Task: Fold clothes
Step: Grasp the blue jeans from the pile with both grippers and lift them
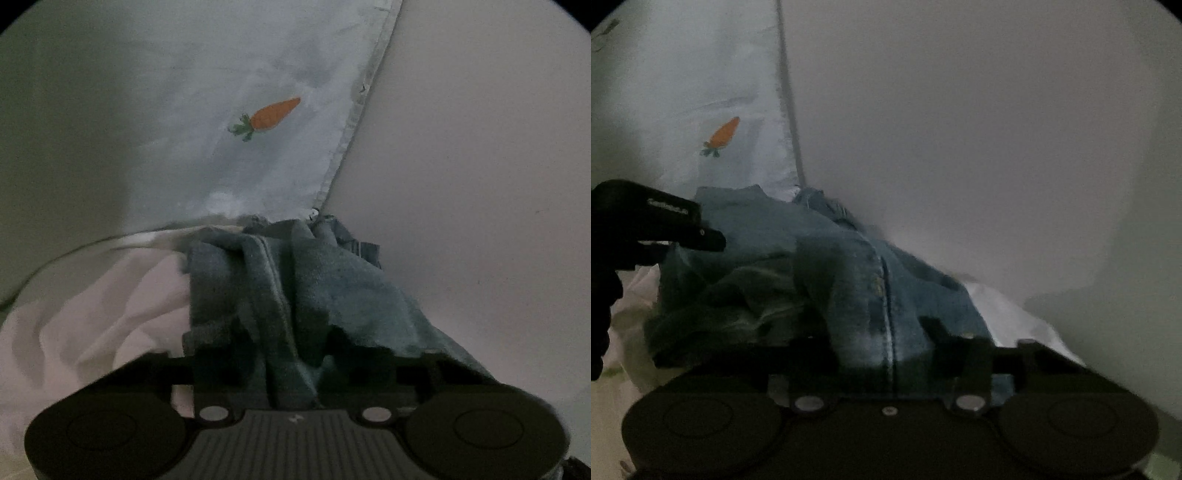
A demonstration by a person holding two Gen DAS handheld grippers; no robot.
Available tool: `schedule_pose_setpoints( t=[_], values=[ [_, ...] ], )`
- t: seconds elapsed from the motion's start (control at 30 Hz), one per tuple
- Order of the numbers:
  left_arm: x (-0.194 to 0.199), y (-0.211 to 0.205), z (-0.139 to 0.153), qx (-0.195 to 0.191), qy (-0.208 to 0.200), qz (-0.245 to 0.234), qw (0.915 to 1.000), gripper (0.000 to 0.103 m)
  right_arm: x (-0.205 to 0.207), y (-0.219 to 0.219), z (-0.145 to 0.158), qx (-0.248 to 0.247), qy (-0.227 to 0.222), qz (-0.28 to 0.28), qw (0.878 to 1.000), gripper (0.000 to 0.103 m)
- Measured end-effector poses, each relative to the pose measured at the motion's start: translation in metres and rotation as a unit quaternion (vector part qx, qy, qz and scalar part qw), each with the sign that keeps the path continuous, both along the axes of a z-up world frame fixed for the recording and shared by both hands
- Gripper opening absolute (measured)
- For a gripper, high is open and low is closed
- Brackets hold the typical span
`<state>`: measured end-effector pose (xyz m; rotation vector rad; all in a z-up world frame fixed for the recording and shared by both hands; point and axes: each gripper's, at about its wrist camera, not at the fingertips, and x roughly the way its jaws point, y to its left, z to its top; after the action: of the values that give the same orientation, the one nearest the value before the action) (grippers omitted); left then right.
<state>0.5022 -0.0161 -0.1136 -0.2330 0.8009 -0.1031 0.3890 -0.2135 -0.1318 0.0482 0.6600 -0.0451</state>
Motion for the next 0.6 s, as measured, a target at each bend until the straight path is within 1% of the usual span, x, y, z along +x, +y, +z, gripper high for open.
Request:
schedule_pose_setpoints(
  t=[0.03,0.13,0.23,0.27,0.3,0.37,0.43,0.5,0.6],
  values=[
    [-0.003,0.000,0.003,0.001,-0.003,-0.001,1.0000,0.025,-0.005,-0.001,0.002,0.002,-0.006,-0.003,1.000,0.024],
    [-0.014,0.000,0.022,-0.001,-0.020,-0.006,0.9998,0.019,-0.020,-0.007,0.018,0.008,-0.036,-0.019,0.999,0.018],
    [-0.040,-0.005,0.065,0.000,-0.071,-0.005,0.9975,0.017,-0.044,-0.013,0.047,-0.012,-0.087,-0.025,0.996,0.016],
    [-0.048,-0.006,0.080,0.001,-0.088,-0.005,0.9961,0.016,-0.051,-0.016,0.058,-0.015,-0.104,-0.028,0.994,0.015],
    [-0.057,-0.007,0.094,0.001,-0.105,-0.004,0.9945,0.013,-0.059,-0.019,0.069,-0.012,-0.120,-0.032,0.992,0.015],
    [-0.075,-0.010,0.124,0.002,-0.138,-0.004,0.9904,0.012,-0.074,-0.027,0.093,-0.009,-0.157,-0.039,0.987,0.015],
    [-0.092,-0.013,0.152,0.003,-0.171,-0.002,0.9853,0.012,-0.092,-0.030,0.118,-0.016,-0.198,-0.039,0.979,0.015],
    [-0.114,-0.010,0.179,0.001,-0.193,0.012,0.9812,0.012,-0.113,-0.030,0.143,-0.022,-0.238,-0.028,0.971,0.015],
    [-0.154,0.006,0.211,-0.019,-0.213,0.046,0.9757,0.012,-0.146,-0.027,0.179,-0.020,-0.286,-0.005,0.958,0.015]
  ],
)
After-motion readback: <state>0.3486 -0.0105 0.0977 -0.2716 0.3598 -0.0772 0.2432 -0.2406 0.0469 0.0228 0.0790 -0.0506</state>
